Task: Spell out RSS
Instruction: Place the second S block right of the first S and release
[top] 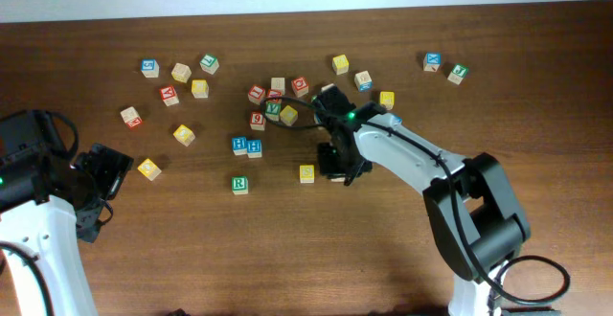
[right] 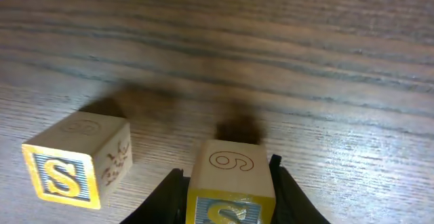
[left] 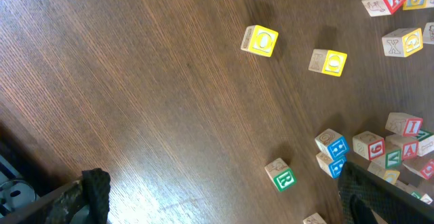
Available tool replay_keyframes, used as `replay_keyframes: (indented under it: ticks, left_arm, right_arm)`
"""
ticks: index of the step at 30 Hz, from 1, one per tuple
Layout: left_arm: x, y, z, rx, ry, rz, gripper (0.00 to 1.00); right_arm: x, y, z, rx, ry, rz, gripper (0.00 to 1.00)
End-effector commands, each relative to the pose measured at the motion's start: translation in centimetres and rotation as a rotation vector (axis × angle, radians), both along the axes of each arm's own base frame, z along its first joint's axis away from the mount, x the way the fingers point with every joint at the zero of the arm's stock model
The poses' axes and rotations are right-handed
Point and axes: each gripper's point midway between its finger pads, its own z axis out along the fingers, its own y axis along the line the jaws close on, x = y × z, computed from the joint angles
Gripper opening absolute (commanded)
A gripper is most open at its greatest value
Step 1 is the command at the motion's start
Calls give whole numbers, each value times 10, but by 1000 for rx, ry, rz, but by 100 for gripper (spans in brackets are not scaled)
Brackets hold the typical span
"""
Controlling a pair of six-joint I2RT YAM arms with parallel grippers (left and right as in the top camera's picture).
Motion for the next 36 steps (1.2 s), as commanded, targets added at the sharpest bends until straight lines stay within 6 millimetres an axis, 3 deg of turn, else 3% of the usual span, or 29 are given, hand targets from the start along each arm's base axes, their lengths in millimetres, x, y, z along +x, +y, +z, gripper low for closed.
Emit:
replay_keyframes:
  ticks: [1, 24, 27, 32, 33, 36]
  left_arm:
    - [-1, 2, -2, -2, 9, 12, 99]
    - [-1, 2, -2, -2, 8, 12, 99]
    - [-1, 2, -2, -2, 8, 12, 99]
    - [-1, 2, -2, -2, 8, 12, 99]
    - [-1, 2, -2, -2, 8, 12, 99]
    - [-1, 2, -2, -2, 8, 12, 99]
  right_arm:
    - [-9, 0, -8, -21, 24, 4, 27]
    - [6, 8, -10, -11, -61, 68, 33]
    - [4, 11, -9, 8, -51, 71, 27]
    - [2, 14, -9, 24, -41, 70, 28]
    - [2, 14, -9, 24, -41, 70, 29]
    - [2, 14, -9, 25, -42, 69, 48]
